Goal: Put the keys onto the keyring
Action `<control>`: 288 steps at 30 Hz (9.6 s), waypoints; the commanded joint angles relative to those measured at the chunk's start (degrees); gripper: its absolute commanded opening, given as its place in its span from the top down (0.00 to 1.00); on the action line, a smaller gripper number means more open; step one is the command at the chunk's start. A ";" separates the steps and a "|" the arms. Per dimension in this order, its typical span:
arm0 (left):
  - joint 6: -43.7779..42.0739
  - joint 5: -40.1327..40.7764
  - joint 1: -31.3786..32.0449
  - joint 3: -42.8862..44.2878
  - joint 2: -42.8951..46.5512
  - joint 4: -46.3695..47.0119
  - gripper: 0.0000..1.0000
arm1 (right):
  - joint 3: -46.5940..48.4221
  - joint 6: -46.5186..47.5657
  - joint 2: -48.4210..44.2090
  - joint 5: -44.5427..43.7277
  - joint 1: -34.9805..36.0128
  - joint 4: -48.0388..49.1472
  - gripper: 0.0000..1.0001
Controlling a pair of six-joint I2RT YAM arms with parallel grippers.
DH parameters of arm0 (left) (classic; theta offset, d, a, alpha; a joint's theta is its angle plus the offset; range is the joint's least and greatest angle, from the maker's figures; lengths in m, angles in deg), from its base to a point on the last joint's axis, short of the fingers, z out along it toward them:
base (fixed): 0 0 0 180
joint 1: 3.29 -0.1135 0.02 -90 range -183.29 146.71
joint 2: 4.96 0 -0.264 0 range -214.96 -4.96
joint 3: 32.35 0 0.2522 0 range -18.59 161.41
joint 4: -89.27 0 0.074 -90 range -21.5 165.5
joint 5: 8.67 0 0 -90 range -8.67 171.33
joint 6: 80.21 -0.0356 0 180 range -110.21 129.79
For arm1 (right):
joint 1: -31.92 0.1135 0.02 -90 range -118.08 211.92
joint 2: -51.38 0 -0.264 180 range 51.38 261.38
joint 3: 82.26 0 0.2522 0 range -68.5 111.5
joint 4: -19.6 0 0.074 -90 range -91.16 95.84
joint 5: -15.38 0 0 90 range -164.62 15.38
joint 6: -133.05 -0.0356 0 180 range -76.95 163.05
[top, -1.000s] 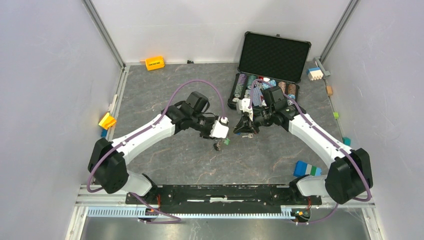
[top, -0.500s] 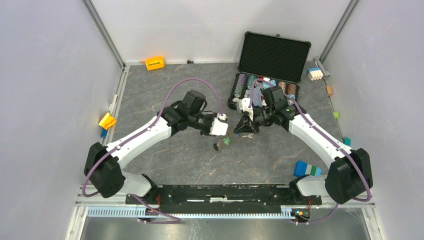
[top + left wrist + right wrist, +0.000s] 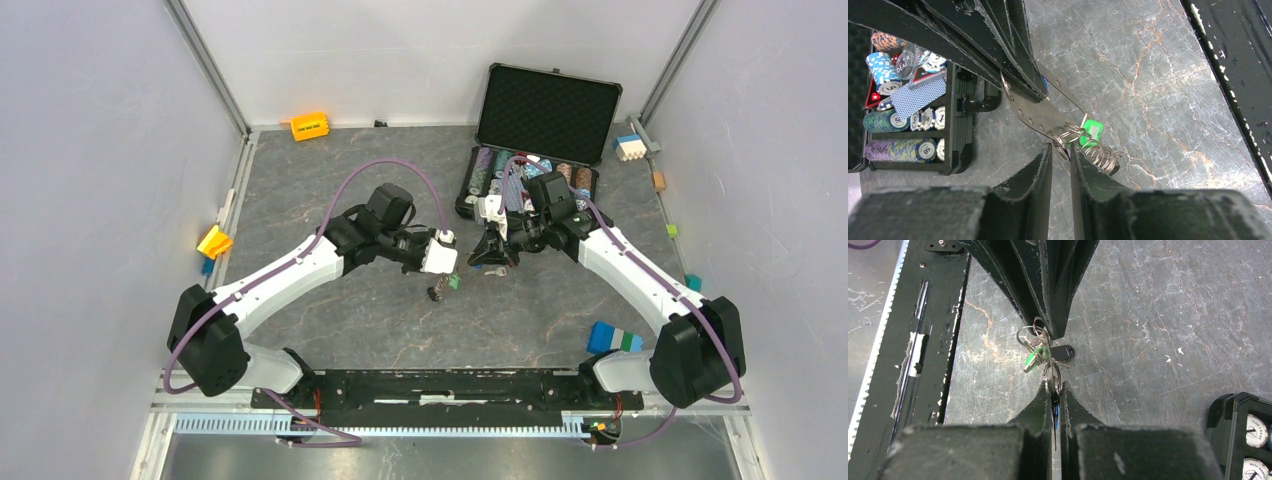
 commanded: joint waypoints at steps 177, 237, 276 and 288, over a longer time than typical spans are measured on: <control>15.56 -16.28 -7.70 1.11 3.82 10.46 0.56 | 17.15 0.36 -4.60 -24.87 10.00 -15.04 1.00; 34.43 -18.61 -5.28 0.17 -1.95 29.27 0.85 | 17.47 -1.84 -4.39 -21.26 9.94 -17.15 1.00; 85.07 -22.34 -8.00 -21.29 -1.90 101.50 0.98 | 8.24 -3.91 -11.19 3.60 3.68 -2.63 0.62; 83.06 -23.19 -7.44 -21.56 -3.28 101.95 0.98 | 7.02 -4.83 -10.20 5.81 3.66 -0.61 0.76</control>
